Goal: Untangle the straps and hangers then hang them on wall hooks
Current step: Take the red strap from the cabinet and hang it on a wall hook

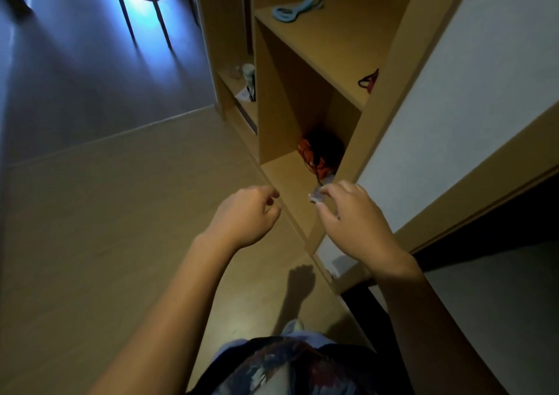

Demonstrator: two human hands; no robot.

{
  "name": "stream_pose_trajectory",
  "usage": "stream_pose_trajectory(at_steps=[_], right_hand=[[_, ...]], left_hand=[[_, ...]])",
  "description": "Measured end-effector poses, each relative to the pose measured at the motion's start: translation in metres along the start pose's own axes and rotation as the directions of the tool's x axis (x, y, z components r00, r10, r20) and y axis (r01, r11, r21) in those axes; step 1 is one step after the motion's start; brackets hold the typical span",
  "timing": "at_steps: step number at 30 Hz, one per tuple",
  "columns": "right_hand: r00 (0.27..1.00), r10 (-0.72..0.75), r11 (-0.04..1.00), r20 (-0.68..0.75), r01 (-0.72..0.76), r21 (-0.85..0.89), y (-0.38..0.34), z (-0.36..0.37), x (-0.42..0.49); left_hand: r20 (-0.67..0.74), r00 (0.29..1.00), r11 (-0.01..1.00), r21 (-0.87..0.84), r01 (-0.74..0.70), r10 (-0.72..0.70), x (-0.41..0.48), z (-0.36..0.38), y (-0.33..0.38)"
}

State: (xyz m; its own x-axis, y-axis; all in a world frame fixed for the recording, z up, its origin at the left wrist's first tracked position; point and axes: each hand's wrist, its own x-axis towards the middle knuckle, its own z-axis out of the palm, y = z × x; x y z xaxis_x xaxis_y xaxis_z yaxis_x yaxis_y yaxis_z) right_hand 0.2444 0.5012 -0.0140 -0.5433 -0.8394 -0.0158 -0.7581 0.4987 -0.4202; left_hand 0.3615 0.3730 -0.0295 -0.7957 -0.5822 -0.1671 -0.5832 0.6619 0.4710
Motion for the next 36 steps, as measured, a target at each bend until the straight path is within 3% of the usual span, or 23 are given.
stream_pose_trajectory(at_steps=[8, 13, 14, 16, 18, 25, 30, 36], right_hand=[[0.999, -0.044, 0.999, -0.023, 0.045, 0.029, 0.015, -0.012, 0.082], [0.998, -0.024, 0.997, 0.054, 0.020, 0.070, 0.015, -0.007, 0.126], [0.997, -0.070, 0.997, 0.028, 0.069, 0.035, 0.018, -0.004, 0.138], [0.999, 0.039, 0.990, 0.029, -0.043, 0.137, 0.010, -0.005, 0.163], [0.987, 0.068, 0.996, -0.149, -0.057, 0.075, 0.008, -0.004, 0.192], [0.945, 0.249, 0.968, -0.213, -0.236, 0.083, 0.004, -0.013, 0.281], [0.832, 0.430, 0.903, -0.352, -0.397, 0.165, 0.014, -0.017, 0.311], [0.538, 0.628, 0.745, -0.563, -0.624, 0.235, 0.038, -0.037, 0.331]], left_hand=[[-0.015, 1.000, 0.997, -0.070, 0.010, -0.011, 0.076, -0.007, 0.003], [0.039, 0.998, 0.996, -0.074, -0.051, 0.054, 0.134, -0.019, -0.005], [0.049, 0.997, 0.995, -0.076, -0.064, 0.067, 0.149, -0.025, -0.008], [0.046, 0.994, 0.991, -0.093, -0.097, 0.102, 0.180, -0.039, -0.012], [0.047, 0.989, 0.985, -0.102, -0.137, 0.142, 0.210, -0.054, -0.017], [0.119, 0.916, 0.923, -0.070, -0.378, 0.384, 0.310, -0.096, -0.030], [0.196, 0.852, 0.871, -0.031, -0.490, 0.486, 0.364, -0.109, -0.004], [0.339, 0.733, 0.783, -0.018, -0.621, 0.589, 0.415, -0.105, 0.039]])
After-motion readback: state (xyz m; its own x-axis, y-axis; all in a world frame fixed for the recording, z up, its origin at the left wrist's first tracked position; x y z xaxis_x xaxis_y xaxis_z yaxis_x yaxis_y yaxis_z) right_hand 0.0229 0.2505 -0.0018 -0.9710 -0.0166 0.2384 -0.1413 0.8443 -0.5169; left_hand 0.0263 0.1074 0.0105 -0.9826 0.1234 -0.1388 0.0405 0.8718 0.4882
